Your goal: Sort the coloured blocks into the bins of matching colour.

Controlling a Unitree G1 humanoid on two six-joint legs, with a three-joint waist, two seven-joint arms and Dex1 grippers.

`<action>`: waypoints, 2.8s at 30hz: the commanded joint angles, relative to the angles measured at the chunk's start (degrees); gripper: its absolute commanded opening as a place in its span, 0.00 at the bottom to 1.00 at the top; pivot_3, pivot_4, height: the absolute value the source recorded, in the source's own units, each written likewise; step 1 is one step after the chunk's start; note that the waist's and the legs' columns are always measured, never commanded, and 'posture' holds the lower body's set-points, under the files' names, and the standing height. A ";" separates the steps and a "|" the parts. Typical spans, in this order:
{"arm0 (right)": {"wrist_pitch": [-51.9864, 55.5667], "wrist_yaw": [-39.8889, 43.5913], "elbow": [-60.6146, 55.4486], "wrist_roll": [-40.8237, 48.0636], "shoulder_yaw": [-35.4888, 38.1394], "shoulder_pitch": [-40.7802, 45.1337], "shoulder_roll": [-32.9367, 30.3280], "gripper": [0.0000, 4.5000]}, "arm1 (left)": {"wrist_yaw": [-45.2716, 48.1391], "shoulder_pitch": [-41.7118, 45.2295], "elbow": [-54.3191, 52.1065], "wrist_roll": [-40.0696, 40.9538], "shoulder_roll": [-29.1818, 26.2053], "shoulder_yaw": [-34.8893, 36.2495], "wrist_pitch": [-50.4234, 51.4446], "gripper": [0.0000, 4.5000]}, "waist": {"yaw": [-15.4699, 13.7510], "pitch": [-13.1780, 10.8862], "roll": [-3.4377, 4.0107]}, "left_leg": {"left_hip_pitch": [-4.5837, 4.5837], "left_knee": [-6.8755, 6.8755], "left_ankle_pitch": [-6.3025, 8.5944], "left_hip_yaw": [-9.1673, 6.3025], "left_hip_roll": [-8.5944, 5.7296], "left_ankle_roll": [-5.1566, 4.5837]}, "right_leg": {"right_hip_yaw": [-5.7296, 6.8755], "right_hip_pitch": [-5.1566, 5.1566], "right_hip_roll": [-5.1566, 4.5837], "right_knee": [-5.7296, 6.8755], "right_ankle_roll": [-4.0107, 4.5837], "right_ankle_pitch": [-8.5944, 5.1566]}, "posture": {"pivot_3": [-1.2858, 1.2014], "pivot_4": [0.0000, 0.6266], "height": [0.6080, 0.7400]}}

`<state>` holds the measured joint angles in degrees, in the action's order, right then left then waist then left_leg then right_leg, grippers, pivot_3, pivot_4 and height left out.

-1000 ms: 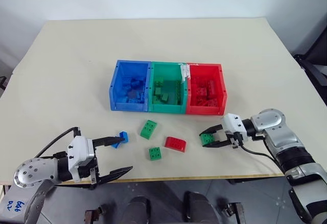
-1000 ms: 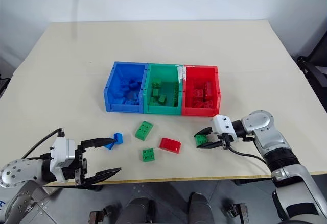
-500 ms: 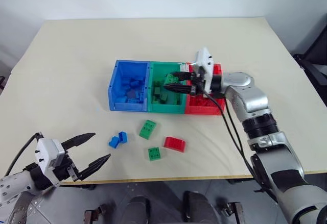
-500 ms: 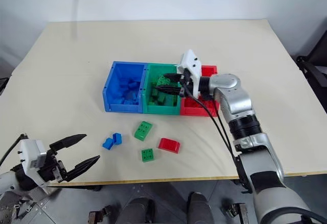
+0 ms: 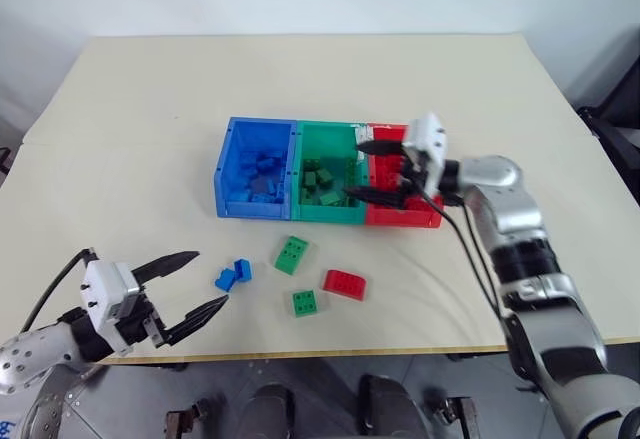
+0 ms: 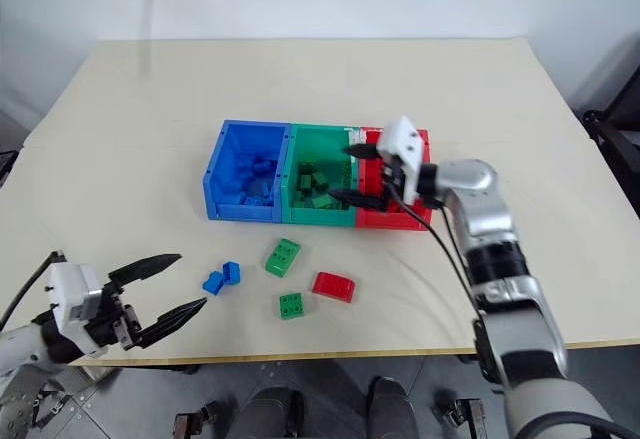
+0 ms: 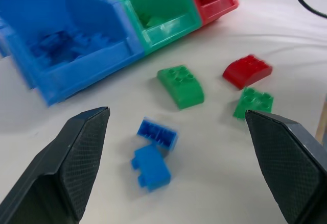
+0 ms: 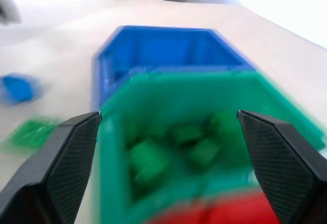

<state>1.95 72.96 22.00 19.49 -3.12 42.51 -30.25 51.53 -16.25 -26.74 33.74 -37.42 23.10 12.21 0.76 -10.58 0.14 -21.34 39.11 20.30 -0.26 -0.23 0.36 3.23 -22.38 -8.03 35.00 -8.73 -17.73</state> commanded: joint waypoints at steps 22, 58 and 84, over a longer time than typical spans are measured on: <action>12.30 -3.36 -35.49 3.91 -0.76 -28.65 -10.79 1.00 | 10.64 10.36 8.23 -4.92 -3.29 -10.91 -7.33 1.00 | -0.65 -0.03 -0.02 | 0.22 0.06 -0.10 0.80 0.38 0.17 | -0.13 -0.07 0.19 -0.02 -0.11 0.06 | 0.52 0.24 1.00; 16.16 -19.24 -20.78 3.49 9.44 -13.96 -3.78 0.31 | -0.32 7.13 0.89 -2.20 2.76 -8.80 -3.31 1.00 | -0.54 -0.01 -0.05 | 0.18 0.06 -0.07 0.76 0.31 0.12 | -0.17 -0.09 0.19 0.04 -0.08 0.07 | 0.52 0.24 1.00; 0.63 7.86 -12.30 3.18 11.03 -23.08 -20.93 0.99 | 6.20 11.42 5.54 -3.19 0.34 -12.79 -3.40 1.00 | -0.75 -0.02 -0.04 | 0.15 0.06 -0.04 0.82 0.30 0.06 | -0.18 -0.05 0.21 -0.05 -0.09 0.07 | 0.52 0.24 1.00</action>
<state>5.87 76.96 9.93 23.30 8.23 19.82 -49.81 56.38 -5.42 -21.09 30.85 -36.43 10.79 10.11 0.01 -10.60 0.10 -21.17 39.17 20.26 0.58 0.08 0.43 3.04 -22.42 -7.81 34.95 -8.82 -17.66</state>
